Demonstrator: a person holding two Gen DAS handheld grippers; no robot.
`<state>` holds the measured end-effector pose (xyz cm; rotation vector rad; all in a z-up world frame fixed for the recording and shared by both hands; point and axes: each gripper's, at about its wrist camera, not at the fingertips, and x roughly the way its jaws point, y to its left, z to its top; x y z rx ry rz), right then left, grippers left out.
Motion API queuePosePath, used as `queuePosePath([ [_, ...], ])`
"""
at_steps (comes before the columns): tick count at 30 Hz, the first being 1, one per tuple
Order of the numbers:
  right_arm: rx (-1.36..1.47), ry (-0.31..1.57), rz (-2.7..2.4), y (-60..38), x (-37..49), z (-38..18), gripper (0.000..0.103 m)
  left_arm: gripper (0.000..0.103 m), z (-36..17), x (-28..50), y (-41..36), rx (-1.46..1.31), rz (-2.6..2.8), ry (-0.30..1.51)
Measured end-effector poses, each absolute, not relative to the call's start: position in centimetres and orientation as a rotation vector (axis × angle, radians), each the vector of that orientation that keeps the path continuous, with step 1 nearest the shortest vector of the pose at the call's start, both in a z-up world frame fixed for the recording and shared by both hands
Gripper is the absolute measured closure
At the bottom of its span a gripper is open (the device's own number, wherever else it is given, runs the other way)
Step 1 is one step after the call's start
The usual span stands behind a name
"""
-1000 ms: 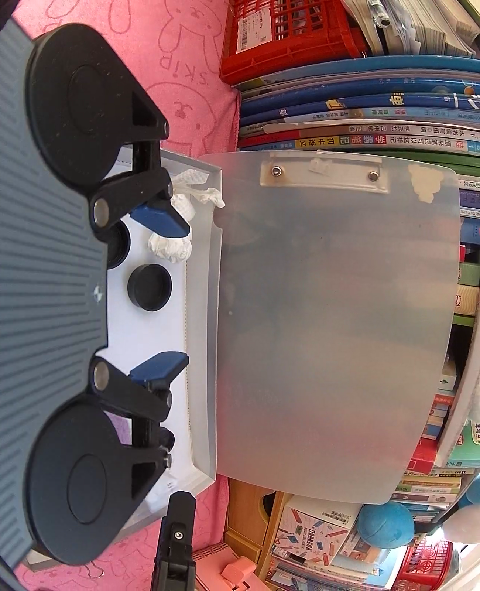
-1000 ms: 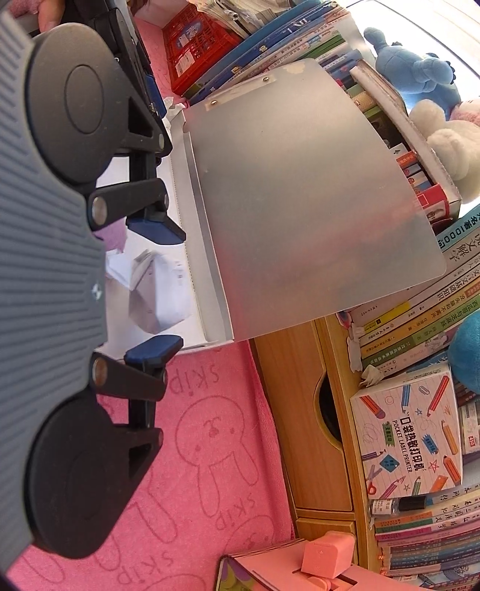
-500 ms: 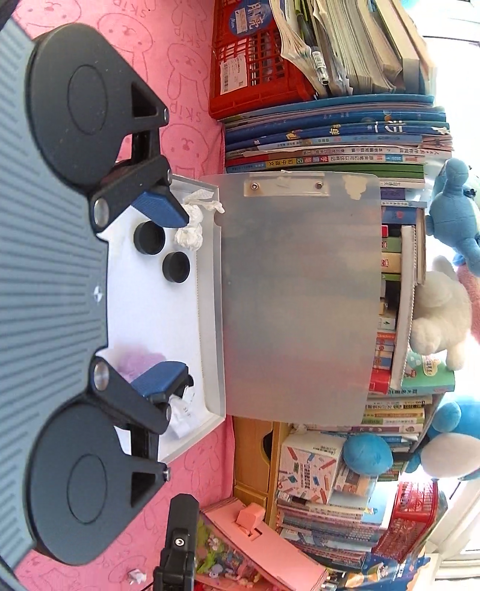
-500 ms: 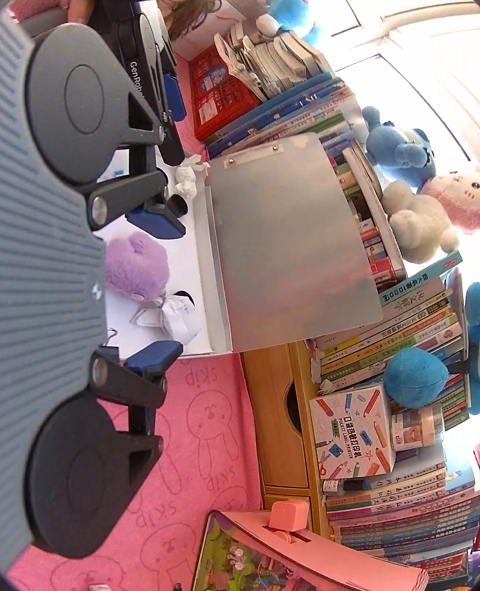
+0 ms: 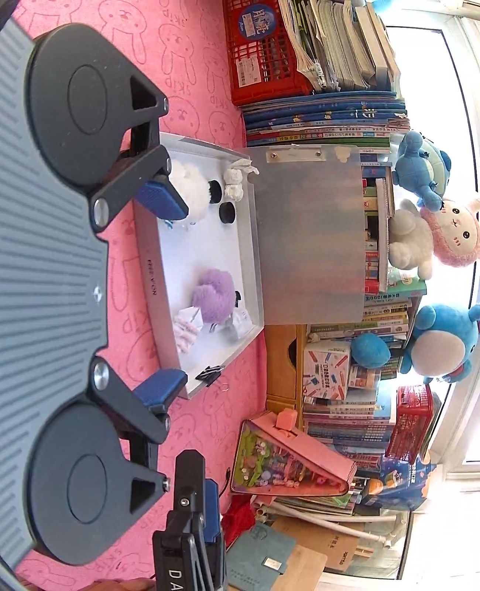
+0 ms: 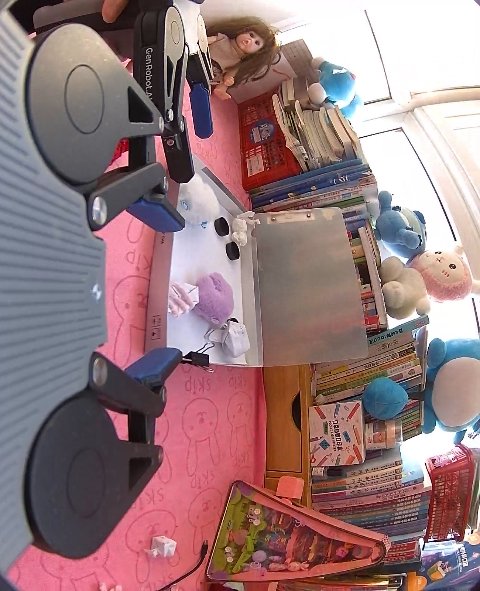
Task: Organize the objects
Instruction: 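Move the left gripper to the blue floral pouch while the right reaches the plaid doll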
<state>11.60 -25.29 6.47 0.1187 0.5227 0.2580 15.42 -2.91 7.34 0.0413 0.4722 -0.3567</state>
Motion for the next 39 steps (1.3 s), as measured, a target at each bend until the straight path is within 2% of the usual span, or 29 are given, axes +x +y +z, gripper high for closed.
queuePosePath([
  [10,0.074,0.521,0.227,-24.6,6.0,3.1,0.017,0.011,2.8,8.3,-3.6,0.099,-0.377,0.478],
  [18,0.09,0.572,0.196,-24.7,5.1,0.1,0.017,0.012,-0.1,6.5,-4.5,0.139,-0.429,0.505],
  [22,0.081,0.585,0.19,-24.8,5.0,-0.6,0.022,0.012,-0.9,6.7,-4.8,0.162,-0.424,0.512],
  [39,0.02,0.627,0.201,-23.1,6.7,-2.8,0.031,0.013,-2.7,8.4,-5.7,0.139,-0.42,0.55],
])
